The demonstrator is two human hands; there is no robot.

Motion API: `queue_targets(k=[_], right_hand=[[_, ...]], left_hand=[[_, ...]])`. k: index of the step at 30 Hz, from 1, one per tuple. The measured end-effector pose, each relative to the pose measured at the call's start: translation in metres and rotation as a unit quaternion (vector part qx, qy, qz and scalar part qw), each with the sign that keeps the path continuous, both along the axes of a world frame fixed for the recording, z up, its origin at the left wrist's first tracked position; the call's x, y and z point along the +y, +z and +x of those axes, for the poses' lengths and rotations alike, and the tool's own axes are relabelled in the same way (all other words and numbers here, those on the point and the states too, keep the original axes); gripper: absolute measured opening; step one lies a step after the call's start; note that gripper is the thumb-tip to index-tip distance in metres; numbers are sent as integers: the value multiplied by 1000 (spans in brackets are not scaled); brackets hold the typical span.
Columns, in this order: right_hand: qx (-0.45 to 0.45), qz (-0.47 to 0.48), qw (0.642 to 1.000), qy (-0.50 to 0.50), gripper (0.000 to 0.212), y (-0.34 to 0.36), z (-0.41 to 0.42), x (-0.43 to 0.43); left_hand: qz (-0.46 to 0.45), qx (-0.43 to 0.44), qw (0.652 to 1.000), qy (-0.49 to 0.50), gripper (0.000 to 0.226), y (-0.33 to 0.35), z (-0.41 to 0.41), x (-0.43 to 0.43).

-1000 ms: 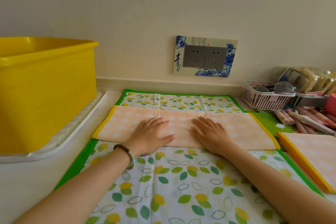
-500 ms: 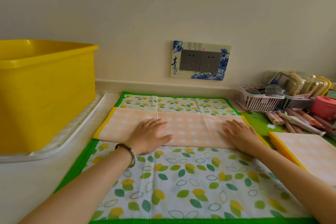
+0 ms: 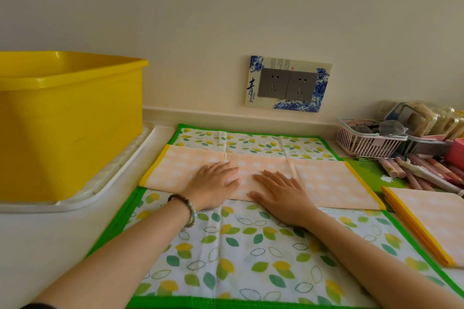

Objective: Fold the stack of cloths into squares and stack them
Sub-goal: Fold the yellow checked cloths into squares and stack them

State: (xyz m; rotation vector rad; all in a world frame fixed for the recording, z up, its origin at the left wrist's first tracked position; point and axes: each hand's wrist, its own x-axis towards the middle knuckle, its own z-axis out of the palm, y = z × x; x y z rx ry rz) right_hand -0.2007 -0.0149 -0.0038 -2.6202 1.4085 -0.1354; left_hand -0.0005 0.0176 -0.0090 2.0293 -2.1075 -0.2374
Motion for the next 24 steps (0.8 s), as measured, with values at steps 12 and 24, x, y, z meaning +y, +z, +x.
queue_targets(k=[12, 24], right_hand=[[4, 12, 1000, 14, 69, 2, -1, -1], [-151, 49, 987, -24, 67, 11, -6, 0]], left_hand=[[36, -40, 995, 79, 52, 3, 73, 29], [-2, 4, 1000, -21, 66, 39, 8, -58]])
